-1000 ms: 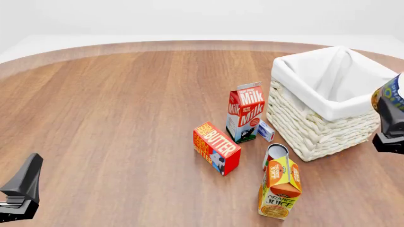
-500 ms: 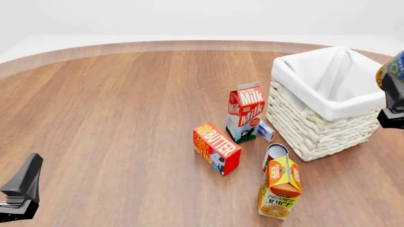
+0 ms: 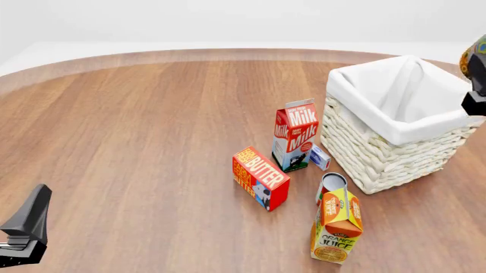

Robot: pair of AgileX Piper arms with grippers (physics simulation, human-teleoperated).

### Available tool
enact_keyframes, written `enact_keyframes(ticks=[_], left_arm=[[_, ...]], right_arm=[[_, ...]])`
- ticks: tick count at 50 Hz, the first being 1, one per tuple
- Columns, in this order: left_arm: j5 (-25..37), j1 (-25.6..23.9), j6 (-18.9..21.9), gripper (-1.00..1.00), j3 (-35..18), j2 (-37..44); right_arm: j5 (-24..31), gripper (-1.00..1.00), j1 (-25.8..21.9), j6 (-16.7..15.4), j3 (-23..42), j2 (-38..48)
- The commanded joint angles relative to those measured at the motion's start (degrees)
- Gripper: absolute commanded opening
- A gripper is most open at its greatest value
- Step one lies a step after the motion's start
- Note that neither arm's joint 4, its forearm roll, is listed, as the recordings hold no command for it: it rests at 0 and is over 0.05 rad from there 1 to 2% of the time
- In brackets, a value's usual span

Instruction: Pick up the alphabet soup, and put it in the basket.

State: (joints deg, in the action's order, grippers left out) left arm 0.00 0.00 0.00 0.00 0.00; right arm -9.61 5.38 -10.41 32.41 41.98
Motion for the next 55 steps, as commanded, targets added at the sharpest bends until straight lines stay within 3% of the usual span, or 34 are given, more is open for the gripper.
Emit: enact_keyframes(ticks=[1,32,55], left_arm=[[0.0,0.0,0.0,1.0,0.0,0.0],[0.0,0.0,0.0,1.0,0.0,0.0],[0.0,0.0,0.0,1.0,0.0,0.0]], right_arm=[[2.19,-1.0,-0.36,0.73,5.78,3.56],[9.73,-1.0,-2.51,-1.12,16.48,12.16],[16.19,-1.0,-2.96,-2.28,20.94,15.33]])
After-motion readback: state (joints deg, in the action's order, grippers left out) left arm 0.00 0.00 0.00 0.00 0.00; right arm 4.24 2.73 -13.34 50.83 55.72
